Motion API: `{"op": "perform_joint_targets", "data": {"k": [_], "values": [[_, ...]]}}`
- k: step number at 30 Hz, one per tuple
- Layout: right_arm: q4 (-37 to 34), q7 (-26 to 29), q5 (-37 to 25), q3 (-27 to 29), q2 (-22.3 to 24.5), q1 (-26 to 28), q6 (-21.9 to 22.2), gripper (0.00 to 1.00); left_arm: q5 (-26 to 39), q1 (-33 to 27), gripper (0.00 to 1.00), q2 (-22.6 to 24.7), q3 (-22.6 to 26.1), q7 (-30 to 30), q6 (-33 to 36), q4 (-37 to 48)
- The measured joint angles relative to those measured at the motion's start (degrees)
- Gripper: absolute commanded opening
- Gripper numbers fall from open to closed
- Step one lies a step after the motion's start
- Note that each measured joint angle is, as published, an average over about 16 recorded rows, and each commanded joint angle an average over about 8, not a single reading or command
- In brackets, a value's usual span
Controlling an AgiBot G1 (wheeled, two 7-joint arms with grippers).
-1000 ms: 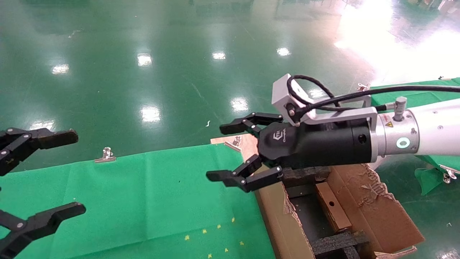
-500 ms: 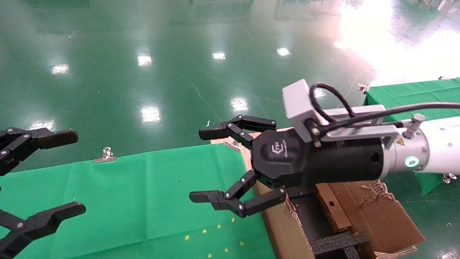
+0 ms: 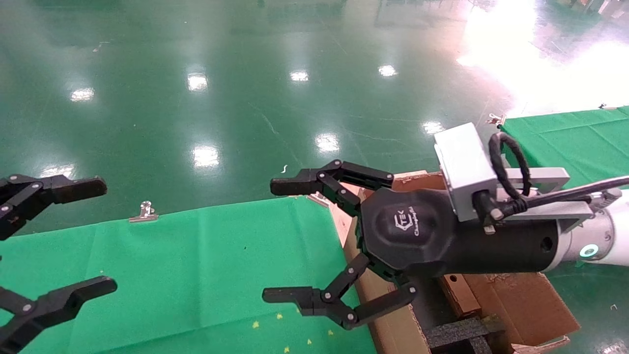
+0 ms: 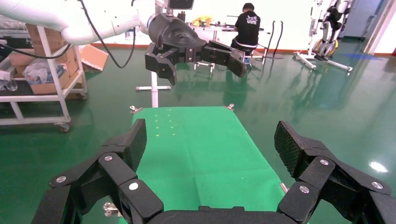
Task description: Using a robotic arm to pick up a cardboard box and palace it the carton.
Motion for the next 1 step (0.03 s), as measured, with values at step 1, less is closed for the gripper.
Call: {"op": "perform_joint_targets", "data": {"k": [1], "values": [[0.0, -0.1, 0.1, 0.4, -0.1, -0.3, -0.2, 1.0, 0.0, 0.0, 1.0, 0.0, 0.0, 0.0, 0.0, 0.0]]}}
